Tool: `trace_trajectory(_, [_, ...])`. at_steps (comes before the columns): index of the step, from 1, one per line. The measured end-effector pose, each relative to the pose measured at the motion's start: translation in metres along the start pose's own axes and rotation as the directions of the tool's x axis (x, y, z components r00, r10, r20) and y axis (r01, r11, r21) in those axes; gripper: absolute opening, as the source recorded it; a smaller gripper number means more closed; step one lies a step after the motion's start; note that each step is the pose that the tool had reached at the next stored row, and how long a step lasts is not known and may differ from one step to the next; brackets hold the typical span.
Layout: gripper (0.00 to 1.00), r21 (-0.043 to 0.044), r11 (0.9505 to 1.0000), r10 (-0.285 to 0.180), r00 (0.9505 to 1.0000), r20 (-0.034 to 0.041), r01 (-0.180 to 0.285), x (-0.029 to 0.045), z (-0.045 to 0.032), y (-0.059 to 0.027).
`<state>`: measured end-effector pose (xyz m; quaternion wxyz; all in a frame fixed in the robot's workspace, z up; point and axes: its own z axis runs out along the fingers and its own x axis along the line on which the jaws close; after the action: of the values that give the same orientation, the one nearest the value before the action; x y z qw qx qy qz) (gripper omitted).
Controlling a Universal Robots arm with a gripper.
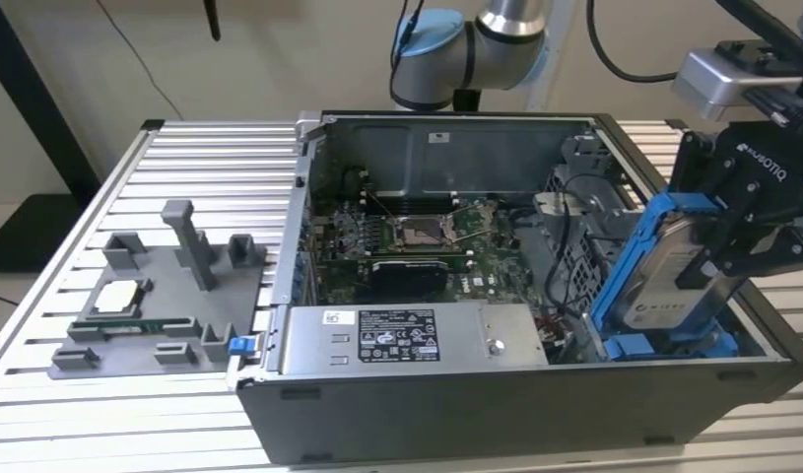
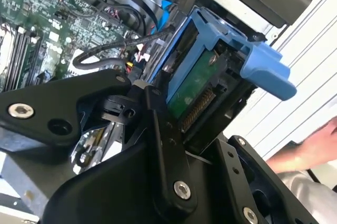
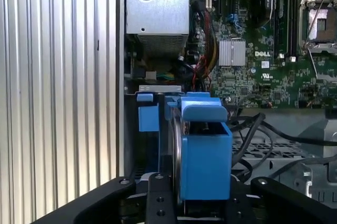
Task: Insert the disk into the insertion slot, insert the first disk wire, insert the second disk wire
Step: 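Insert the disk into the insertion slot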
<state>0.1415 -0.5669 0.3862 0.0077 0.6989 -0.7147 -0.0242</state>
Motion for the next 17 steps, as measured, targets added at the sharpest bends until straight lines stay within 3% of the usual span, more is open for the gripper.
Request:
trace_trajectory(9, [0.0, -0.0005, 1.0, 0.0, 1.0, 0.0004, 0.0, 0.0004, 0.0144, -0.0007])
trace_trajectory(14, [0.0, -0.0025, 1.0, -0.001, 1.0, 0.0014, 0.001, 0.0005, 0.0149, -0.0014])
trace_trajectory(15, [1.0, -0.0039, 1.0, -0.001, 1.0, 0.0008, 0.001, 0.0007, 0.0147, -0.0014])
trace_trajectory(17, [1.0, -0.0057, 1.0, 0.0, 1.0, -0.0002, 0.0, 0.0012, 0.0134, -0.0009])
